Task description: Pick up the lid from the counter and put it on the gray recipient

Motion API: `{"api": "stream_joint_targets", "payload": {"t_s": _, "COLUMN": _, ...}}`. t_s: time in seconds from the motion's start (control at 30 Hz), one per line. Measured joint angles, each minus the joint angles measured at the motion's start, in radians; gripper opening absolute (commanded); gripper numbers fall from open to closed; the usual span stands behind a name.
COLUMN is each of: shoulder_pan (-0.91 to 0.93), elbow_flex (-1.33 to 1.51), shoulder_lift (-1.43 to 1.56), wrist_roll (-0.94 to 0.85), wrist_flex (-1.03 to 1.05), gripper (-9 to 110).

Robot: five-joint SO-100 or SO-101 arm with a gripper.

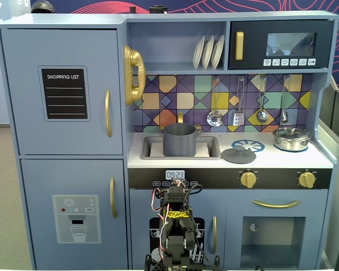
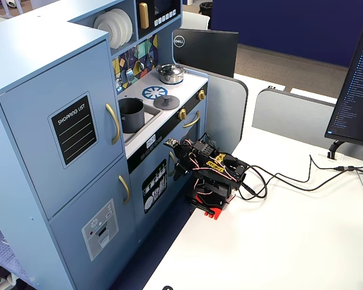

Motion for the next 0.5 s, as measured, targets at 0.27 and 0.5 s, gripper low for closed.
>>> {"api": "stream_joint_targets", "payload": {"t_s": 0.27, "shoulder_pan": 0.021, "elbow_flex": 0.000, "shoulder_lift": 0.000, "wrist_roll": 0.000, "wrist_flex": 0.000, "gripper": 0}}
{"api": "stream_joint_targets", "payload": {"t_s": 0.5, "shoulder_pan": 0.021, "elbow_flex": 0.000, "shoulder_lift": 0.000, "wrist_roll": 0.000, "wrist_flex": 0.000, "gripper": 0}}
